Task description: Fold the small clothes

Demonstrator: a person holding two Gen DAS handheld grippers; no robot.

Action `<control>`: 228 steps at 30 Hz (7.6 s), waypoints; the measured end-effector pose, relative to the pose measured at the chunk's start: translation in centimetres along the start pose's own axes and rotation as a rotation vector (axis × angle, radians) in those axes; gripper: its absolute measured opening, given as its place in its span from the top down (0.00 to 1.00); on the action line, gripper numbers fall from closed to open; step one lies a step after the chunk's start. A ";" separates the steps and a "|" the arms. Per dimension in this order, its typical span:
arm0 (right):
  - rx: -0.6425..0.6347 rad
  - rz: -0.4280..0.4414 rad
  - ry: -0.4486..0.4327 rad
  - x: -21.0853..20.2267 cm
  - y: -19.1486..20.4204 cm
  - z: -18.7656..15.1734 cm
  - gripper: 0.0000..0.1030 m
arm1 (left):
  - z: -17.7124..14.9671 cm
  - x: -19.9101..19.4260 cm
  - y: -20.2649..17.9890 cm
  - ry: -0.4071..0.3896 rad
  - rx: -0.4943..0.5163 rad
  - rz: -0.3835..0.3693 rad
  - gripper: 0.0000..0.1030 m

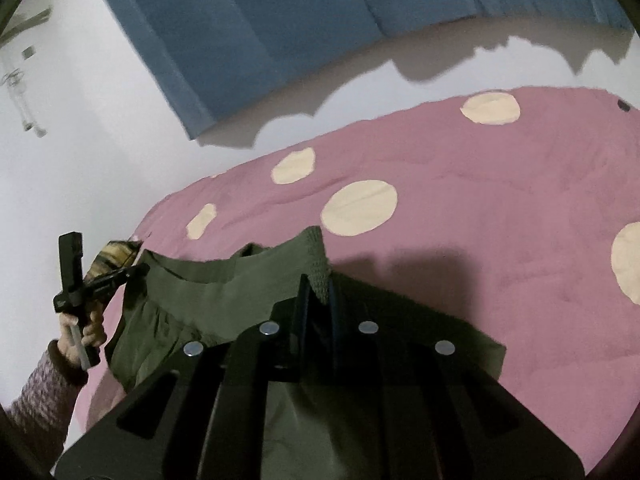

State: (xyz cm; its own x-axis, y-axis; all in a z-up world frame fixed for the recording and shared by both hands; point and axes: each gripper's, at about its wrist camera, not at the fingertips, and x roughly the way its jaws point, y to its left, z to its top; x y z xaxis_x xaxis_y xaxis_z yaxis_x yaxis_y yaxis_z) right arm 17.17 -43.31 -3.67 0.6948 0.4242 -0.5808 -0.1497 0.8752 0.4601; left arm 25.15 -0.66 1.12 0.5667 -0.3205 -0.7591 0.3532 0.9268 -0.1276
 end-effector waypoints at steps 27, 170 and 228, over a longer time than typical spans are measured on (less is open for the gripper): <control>0.284 -0.028 0.183 9.5 -8.0 -2.8 0.92 | -1.6 9.0 3.0 0.105 -0.089 0.068 0.86; -0.166 0.255 0.613 10.7 24.8 -0.9 0.12 | -10.8 -8.9 -15.3 -0.251 -0.029 0.044 0.85; 0.335 0.311 0.304 -3.6 -3.9 -10.2 0.33 | -18.1 -4.6 -18.4 -0.161 0.109 -0.018 0.35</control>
State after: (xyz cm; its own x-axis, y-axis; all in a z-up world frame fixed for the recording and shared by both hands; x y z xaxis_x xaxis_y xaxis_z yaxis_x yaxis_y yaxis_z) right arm 8.11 -45.83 -10.21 0.4119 0.7424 -0.5284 -0.0492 0.5971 0.8006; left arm 2.53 -12.70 -4.62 0.6679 -0.3722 -0.6444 0.4382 0.8966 -0.0637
